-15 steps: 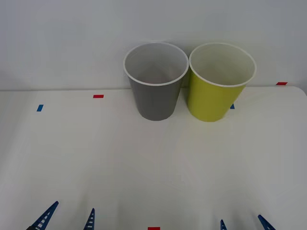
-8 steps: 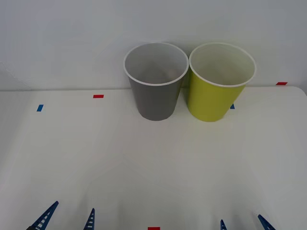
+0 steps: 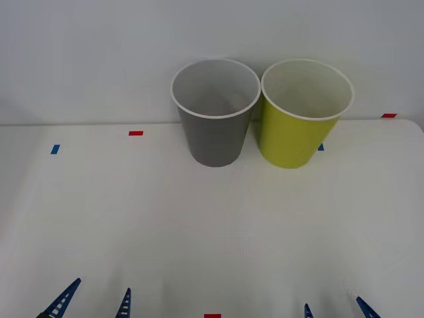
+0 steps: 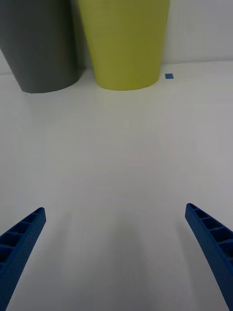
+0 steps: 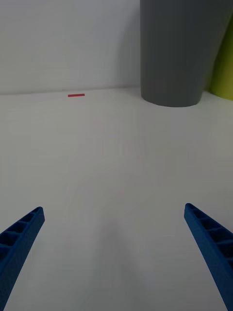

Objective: Put cans in the gray bin and PET bottles in the light green bin.

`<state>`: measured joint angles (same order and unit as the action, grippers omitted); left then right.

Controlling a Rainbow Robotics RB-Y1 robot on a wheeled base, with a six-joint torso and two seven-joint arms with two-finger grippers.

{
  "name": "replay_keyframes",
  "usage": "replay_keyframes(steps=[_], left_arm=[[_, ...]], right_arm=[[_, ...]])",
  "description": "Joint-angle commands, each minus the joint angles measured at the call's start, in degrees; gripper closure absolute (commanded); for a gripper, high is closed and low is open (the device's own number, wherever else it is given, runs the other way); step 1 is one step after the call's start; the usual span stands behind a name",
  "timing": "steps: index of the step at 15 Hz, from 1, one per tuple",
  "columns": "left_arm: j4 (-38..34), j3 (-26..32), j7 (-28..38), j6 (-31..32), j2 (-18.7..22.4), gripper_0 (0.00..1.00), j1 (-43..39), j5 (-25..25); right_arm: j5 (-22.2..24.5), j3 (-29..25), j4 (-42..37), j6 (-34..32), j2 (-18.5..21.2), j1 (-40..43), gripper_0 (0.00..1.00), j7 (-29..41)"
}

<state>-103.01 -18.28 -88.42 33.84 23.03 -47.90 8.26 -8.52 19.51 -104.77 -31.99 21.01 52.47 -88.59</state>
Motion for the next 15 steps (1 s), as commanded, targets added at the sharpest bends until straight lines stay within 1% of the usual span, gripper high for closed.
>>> replay_keyframes(steps=[1,15], left_arm=[[0.00,0.00,0.00,0.00,0.00,0.00,0.00,0.00],[0.00,0.00,0.00,0.00,0.00,0.00,0.00,0.00]], right_arm=[[0.00,0.00,0.00,0.00,0.00,0.00,0.00,0.00],[0.00,0.00,0.00,0.00,0.00,0.00,0.00,0.00]])
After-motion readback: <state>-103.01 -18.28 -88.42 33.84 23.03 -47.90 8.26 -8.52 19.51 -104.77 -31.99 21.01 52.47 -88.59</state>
